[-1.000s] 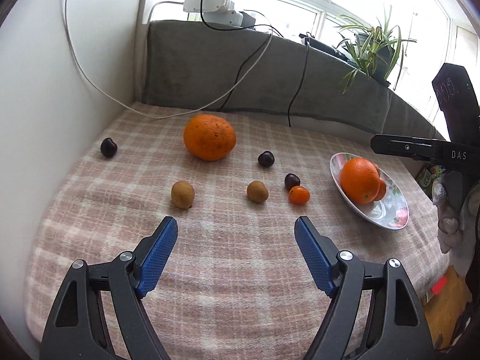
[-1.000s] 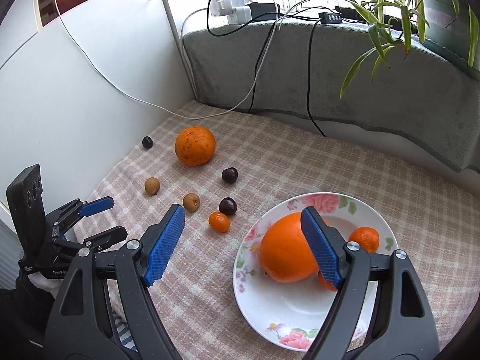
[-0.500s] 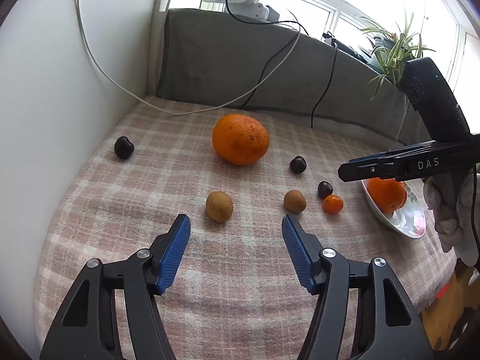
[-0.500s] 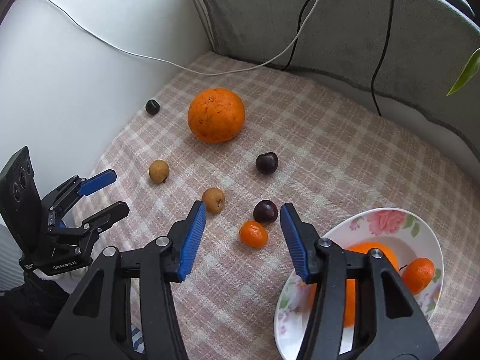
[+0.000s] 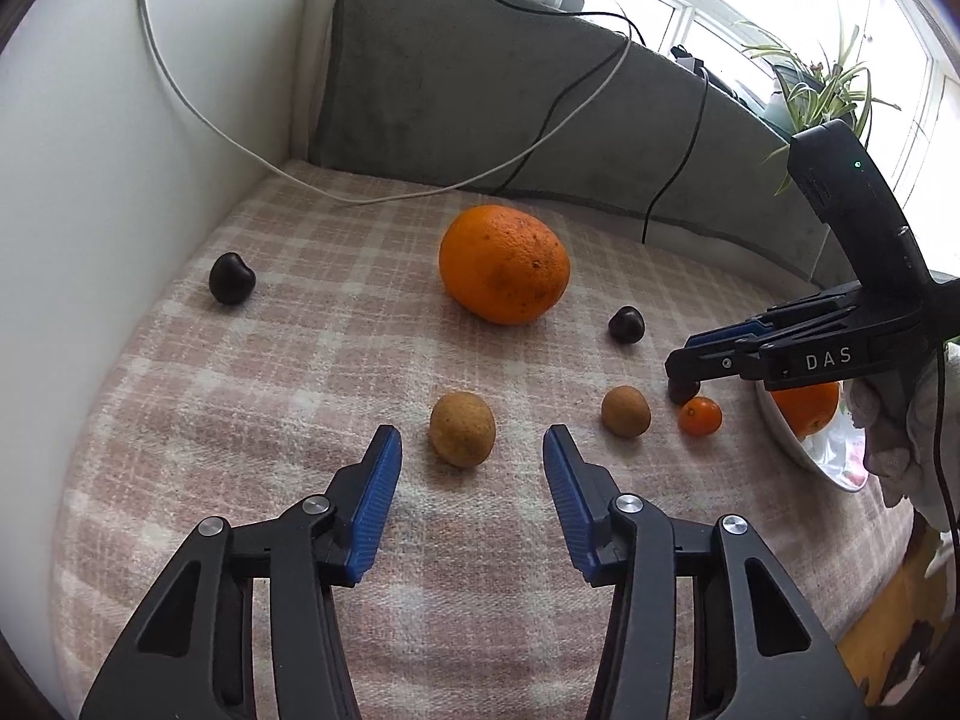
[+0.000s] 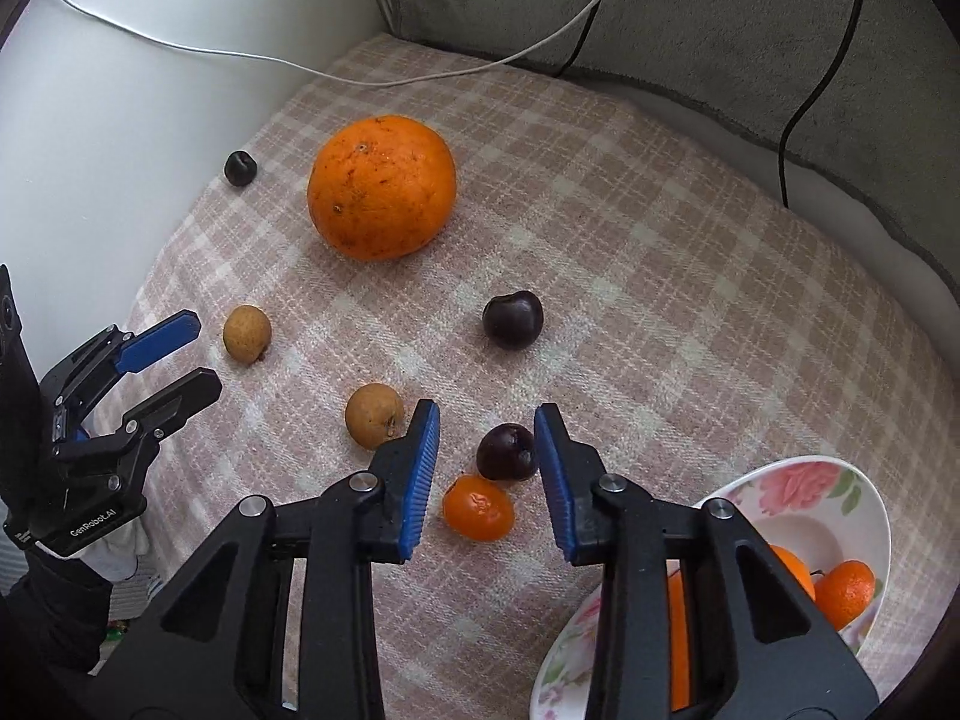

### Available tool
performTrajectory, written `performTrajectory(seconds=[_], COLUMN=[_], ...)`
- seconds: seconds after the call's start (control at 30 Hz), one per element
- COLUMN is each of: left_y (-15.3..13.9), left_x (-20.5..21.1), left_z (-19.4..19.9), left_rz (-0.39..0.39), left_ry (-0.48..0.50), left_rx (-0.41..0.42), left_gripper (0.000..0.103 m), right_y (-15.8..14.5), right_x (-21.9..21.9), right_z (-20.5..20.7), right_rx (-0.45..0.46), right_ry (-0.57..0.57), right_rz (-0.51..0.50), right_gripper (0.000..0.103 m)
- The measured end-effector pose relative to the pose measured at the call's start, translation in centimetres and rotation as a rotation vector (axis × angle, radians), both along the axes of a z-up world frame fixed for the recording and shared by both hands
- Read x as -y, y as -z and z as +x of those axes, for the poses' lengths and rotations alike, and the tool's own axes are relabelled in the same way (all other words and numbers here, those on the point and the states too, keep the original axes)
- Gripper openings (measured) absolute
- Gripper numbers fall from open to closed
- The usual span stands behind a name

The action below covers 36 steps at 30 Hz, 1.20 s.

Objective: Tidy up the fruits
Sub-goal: 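Close the right gripper on a dark plum while the left closes on a brown kiwi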

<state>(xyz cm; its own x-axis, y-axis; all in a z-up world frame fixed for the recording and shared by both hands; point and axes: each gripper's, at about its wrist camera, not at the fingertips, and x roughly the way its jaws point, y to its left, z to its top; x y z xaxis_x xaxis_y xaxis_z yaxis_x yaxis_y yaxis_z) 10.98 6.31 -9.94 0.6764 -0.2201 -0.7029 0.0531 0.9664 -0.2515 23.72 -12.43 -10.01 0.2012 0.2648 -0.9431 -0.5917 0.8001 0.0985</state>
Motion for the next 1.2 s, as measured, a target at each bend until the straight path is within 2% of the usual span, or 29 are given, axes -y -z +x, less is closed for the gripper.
performTrajectory(seconds=[0.37,0.57,0.7,0.87,1.2], left_y=[1.1,1.3,1.4,1.4,0.3], left_x=[0.3,0.4,0.6,0.5,0.6], left_z=[1.9,2.6,2.6,2.6,1.2], left_rz=[0.032,0.051,0.060,0.058,0.037], left_ry=[0.006,0.009,0.010,0.007,-0.006], left_rx=[-0.038,-0.051,-0.049,-0.044,-0.019], left_gripper=[0.043,0.035,0.025,0.025,0.024], right_y=[1.3,1.9,1.9,1.6,-1.1], right_x=[-0.6,-1.3,-1.3,-0.9,0.8], right_z=[0.1,0.1,0.2,0.2,-1.0], right_rx=[-0.011,-0.002,0.001,0.008,0.047], right_ry=[-0.021,-0.035,-0.031,-0.022,-0.004], right_rz=[-0.057,-0.087,-0.077,-0.050,0.030], right_gripper=[0.035,0.027,0.026,0.026,0.025])
